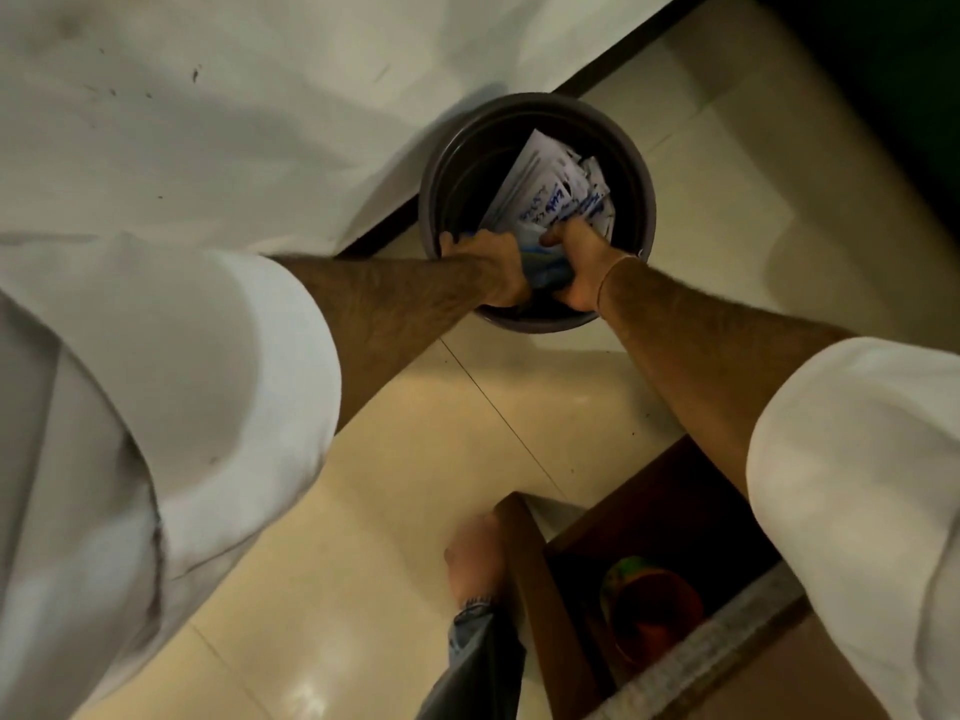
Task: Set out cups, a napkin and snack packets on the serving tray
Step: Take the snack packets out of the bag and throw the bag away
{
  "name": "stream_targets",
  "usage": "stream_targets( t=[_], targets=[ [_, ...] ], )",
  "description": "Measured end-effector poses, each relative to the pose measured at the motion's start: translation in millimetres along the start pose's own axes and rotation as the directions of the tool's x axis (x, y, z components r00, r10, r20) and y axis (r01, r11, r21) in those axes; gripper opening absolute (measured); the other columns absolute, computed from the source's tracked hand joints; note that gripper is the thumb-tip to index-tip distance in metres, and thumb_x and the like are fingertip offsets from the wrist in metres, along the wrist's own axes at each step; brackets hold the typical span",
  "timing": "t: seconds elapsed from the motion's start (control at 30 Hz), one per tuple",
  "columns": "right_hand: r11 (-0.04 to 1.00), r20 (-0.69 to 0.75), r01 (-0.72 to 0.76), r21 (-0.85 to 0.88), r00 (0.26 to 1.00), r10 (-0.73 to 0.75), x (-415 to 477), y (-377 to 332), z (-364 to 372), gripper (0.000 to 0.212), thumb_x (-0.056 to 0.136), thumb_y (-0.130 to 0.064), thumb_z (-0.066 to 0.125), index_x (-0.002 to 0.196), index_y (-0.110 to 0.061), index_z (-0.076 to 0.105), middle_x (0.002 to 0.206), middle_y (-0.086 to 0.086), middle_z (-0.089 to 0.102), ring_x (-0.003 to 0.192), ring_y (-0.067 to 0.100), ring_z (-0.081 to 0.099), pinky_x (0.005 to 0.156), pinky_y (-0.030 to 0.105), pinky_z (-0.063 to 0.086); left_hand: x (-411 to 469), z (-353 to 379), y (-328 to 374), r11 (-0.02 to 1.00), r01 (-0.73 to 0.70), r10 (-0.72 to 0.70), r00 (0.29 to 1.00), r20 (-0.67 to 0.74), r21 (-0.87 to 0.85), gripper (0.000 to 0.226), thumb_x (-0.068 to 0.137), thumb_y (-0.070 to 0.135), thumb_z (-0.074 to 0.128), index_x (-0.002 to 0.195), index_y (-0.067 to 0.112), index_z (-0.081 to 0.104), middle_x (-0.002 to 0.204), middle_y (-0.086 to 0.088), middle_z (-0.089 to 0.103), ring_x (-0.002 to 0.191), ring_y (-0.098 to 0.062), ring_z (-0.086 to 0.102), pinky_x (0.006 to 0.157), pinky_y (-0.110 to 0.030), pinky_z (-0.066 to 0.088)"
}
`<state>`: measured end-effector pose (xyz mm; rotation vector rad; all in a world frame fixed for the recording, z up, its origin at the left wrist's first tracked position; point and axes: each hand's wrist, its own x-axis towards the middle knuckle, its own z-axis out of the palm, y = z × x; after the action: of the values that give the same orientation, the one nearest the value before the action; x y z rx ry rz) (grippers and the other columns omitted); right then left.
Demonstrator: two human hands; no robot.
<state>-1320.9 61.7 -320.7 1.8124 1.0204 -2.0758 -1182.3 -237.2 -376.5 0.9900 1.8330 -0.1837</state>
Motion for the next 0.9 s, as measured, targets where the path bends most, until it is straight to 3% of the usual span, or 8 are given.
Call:
stream_targets(
  t=[0.1, 0.17, 0.23, 0.27, 0.37, 0.53, 0.67, 0.9],
  targets=[
    [0.981, -0.029, 0.070, -0.179, 0.997, -0.076, -20.9, -9.5, 0.7, 0.046, 0.092, -0.027, 0.059, 0.133, -0.008, 0.055, 0.131, 0.016, 0.062, 0.104, 0.030, 0.063, 0.089, 0.039, 0.054, 16.5, -100.5, -15.2, 0.991, -0.060, 0.076, 0.988, -0.133, 0.124, 0.052, 0.107, 0.028, 0.027, 0.155, 0.013, 0.016, 0.163, -0.013, 0.021, 0.145, -0.028, 0.028, 0.115, -0.040, 0.026],
    [0.916, -0.066, 0.181, -0.358, 0.974, -0.218, -38.2, -20.8, 2.4, 0.057, 0.094, -0.028, 0.061, 0.145, -0.008, 0.045, 0.137, 0.016, 0.058, 0.105, 0.031, 0.061, 0.086, 0.039, 0.053, 36.6, -237.6, -14.2, 0.971, -0.031, 0.096, 0.959, -0.267, 0.237, 0.048, 0.097, 0.039, 0.047, 0.139, 0.020, 0.039, 0.146, -0.013, 0.050, 0.130, -0.030, 0.047, 0.108, -0.037, 0.033],
    [0.809, -0.062, 0.300, -0.505, 0.923, -0.380, -63.2, -37.1, 0.3, 0.065, 0.094, -0.028, 0.062, 0.151, -0.010, 0.037, 0.143, 0.017, 0.053, 0.123, 0.035, 0.056, 0.102, 0.042, 0.049, 35.8, -350.3, 22.6, 0.992, 0.121, -0.121, 0.913, -0.391, -0.024, 0.048, 0.086, 0.045, 0.060, 0.126, 0.021, 0.052, 0.128, -0.007, 0.063, 0.117, -0.029, 0.057, 0.101, -0.042, 0.038],
    [0.755, -0.050, 0.341, -0.560, 0.896, -0.442, -79.2, -46.1, -2.0, 0.064, 0.094, -0.029, 0.062, 0.151, -0.011, 0.038, 0.144, 0.017, 0.053, 0.128, 0.035, 0.054, 0.106, 0.041, 0.047, 23.5, -358.7, 29.8, 0.987, 0.149, -0.158, 0.871, -0.465, -0.057, 0.051, 0.085, 0.044, 0.062, 0.129, 0.020, 0.052, 0.128, -0.008, 0.063, 0.118, -0.031, 0.057, 0.102, -0.044, 0.039],
    [0.611, -0.031, 0.405, -0.681, 0.817, -0.576, -133.2, -83.1, -10.3, 0.052, 0.091, -0.033, 0.063, 0.137, -0.010, 0.053, 0.135, 0.016, 0.061, 0.120, 0.032, 0.059, 0.097, 0.033, 0.049, -15.6, -398.0, 52.6, 0.980, 0.000, -0.100, 0.863, -0.496, -0.197, 0.053, 0.085, 0.034, 0.064, 0.134, 0.017, 0.051, 0.129, -0.011, 0.063, 0.119, -0.033, 0.057, 0.093, -0.039, 0.043],
    [0.447, 0.023, 0.509, -0.736, 0.678, -0.735, -244.5, -162.0, -27.2, 0.044, 0.091, -0.036, 0.063, 0.127, -0.009, 0.060, 0.128, 0.009, 0.064, 0.098, 0.020, 0.062, 0.078, 0.021, 0.045, -98.2, -491.2, 110.7, 0.984, -0.071, -0.051, 0.769, -0.637, -0.165, 0.065, 0.088, 0.033, 0.063, 0.147, 0.018, 0.040, 0.135, -0.010, 0.060, 0.128, -0.033, 0.051, 0.101, -0.044, 0.042],
    [0.344, 0.057, 0.594, -0.727, 0.552, -0.832, -345.8, -221.9, -51.0, 0.050, 0.094, -0.038, 0.062, 0.138, -0.014, 0.053, 0.140, 0.008, 0.058, 0.121, 0.025, 0.059, 0.102, 0.032, 0.048, -177.1, -555.0, 161.9, 0.981, -0.151, 0.015, 0.680, -0.733, -0.120, 0.066, 0.089, 0.033, 0.062, 0.148, 0.017, 0.037, 0.140, -0.009, 0.057, 0.132, -0.032, 0.048, 0.103, -0.044, 0.041],
    [0.176, 0.094, 0.657, -0.733, 0.354, -0.930, -528.9, -296.0, -108.2, 0.057, 0.093, -0.043, 0.064, 0.141, -0.015, 0.051, 0.147, 0.007, 0.052, 0.130, 0.025, 0.053, 0.108, 0.033, 0.042, -323.0, -644.2, 251.5, 0.965, -0.253, 0.079, 0.537, -0.840, -0.071, 0.067, 0.089, 0.034, 0.064, 0.149, 0.018, 0.038, 0.143, -0.010, 0.054, 0.134, -0.031, 0.045, 0.107, -0.045, 0.040]
  ],
)
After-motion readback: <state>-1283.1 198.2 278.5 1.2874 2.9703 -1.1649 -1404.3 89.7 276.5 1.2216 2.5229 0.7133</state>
